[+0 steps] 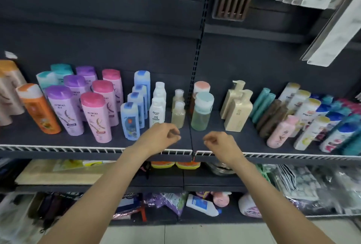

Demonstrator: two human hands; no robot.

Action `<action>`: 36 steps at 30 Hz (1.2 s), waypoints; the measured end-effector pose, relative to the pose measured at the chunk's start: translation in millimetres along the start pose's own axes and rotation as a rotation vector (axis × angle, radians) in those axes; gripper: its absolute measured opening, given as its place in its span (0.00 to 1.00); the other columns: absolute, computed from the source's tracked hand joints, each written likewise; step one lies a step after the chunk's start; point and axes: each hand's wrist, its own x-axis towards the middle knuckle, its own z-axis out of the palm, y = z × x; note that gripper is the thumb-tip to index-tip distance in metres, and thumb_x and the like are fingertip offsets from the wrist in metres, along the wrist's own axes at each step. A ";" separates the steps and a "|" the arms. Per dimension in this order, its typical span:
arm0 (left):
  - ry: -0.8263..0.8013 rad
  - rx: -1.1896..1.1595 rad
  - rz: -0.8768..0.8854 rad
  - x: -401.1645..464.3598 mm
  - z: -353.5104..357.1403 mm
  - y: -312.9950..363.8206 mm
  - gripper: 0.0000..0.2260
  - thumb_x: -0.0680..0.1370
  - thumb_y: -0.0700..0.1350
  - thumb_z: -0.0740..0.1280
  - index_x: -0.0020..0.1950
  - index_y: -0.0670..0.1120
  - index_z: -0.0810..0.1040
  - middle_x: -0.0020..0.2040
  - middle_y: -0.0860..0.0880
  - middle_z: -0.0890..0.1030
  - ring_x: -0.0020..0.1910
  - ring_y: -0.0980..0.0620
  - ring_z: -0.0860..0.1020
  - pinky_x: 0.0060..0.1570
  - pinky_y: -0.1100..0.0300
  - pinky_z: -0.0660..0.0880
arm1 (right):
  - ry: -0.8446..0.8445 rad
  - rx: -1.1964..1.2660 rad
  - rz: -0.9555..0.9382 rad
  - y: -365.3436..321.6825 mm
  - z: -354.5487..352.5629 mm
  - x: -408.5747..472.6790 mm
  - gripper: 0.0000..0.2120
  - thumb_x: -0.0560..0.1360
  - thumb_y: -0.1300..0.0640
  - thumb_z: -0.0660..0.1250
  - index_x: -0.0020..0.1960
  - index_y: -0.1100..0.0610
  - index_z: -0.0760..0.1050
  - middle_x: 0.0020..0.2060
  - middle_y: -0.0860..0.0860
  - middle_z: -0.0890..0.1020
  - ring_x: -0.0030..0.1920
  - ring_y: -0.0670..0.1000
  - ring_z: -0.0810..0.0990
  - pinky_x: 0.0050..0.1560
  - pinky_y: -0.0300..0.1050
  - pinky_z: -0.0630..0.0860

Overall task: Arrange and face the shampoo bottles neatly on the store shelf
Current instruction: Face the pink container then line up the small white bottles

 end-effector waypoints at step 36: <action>0.061 0.335 -0.138 224.9 21.6 -42.7 0.17 0.78 0.43 0.64 0.67 0.50 0.73 0.65 0.49 0.71 0.63 0.48 0.70 0.56 0.55 0.71 | -0.144 -0.209 0.046 39.3 -21.0 253.8 0.33 0.69 0.45 0.71 0.66 0.56 0.62 0.57 0.57 0.69 0.55 0.58 0.74 0.53 0.51 0.76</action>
